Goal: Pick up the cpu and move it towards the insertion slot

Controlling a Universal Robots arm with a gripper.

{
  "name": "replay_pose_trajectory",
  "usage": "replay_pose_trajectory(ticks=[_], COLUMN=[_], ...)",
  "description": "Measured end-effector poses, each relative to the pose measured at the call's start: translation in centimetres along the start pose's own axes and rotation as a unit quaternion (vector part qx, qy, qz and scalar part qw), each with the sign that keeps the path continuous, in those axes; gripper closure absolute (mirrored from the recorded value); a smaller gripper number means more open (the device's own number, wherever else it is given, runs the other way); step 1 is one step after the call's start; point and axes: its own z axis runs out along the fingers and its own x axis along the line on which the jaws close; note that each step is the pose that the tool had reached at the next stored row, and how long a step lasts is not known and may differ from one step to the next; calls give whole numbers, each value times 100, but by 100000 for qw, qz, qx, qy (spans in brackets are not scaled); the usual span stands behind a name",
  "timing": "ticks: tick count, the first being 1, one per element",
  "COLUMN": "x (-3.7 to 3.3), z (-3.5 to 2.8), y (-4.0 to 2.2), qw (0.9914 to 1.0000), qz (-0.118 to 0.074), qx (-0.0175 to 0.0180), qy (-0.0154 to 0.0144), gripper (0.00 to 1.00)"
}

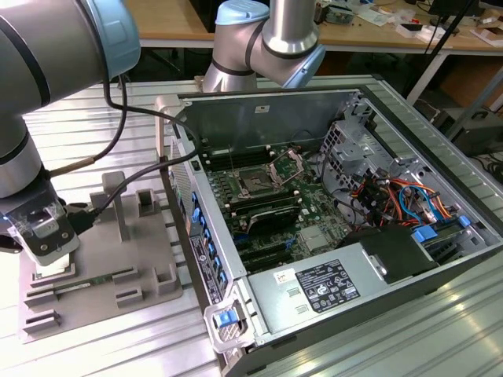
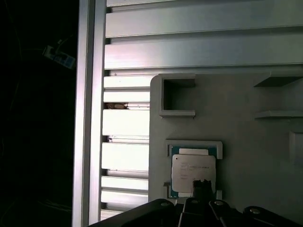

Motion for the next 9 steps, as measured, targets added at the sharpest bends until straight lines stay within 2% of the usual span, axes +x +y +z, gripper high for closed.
replay_pose_trajectory(ticks=[9], x=[0], z=[54], y=[2], qw=[100000], qz=[1], qx=[-2], qy=[-2], gripper=[89])
